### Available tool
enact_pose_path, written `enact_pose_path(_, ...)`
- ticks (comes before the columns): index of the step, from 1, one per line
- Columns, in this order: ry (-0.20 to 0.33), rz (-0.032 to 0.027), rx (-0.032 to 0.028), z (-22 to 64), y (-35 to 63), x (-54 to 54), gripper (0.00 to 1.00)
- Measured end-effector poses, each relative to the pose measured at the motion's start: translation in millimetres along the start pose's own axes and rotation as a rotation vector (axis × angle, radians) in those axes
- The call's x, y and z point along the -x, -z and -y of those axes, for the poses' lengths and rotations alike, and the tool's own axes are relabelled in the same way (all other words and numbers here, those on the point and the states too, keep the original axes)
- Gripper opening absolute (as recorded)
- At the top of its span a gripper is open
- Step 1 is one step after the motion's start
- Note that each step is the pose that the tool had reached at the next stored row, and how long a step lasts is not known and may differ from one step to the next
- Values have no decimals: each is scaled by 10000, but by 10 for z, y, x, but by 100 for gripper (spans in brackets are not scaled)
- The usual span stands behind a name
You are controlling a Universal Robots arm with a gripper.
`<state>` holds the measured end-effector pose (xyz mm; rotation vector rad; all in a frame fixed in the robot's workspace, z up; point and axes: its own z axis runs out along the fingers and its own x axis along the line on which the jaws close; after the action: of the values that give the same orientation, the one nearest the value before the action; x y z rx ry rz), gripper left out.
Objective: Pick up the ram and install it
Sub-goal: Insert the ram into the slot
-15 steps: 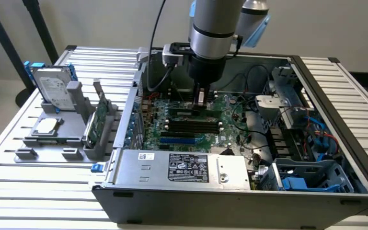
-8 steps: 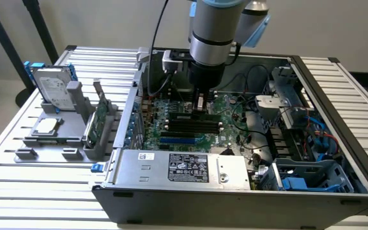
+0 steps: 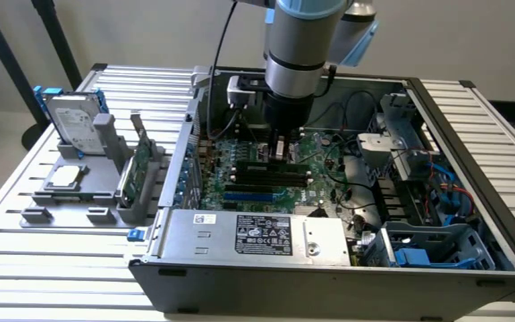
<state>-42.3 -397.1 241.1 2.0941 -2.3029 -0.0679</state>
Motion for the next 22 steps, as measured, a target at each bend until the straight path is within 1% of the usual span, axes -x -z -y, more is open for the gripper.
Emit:
enact_pose_path(5,-3,-68,-6,2,-13,0,14)
enact_pose_path(7,-4,-82,-8,3,-21,0,14)
enact_pose_path(22,-5,-93,-10,13,-96,0,14)
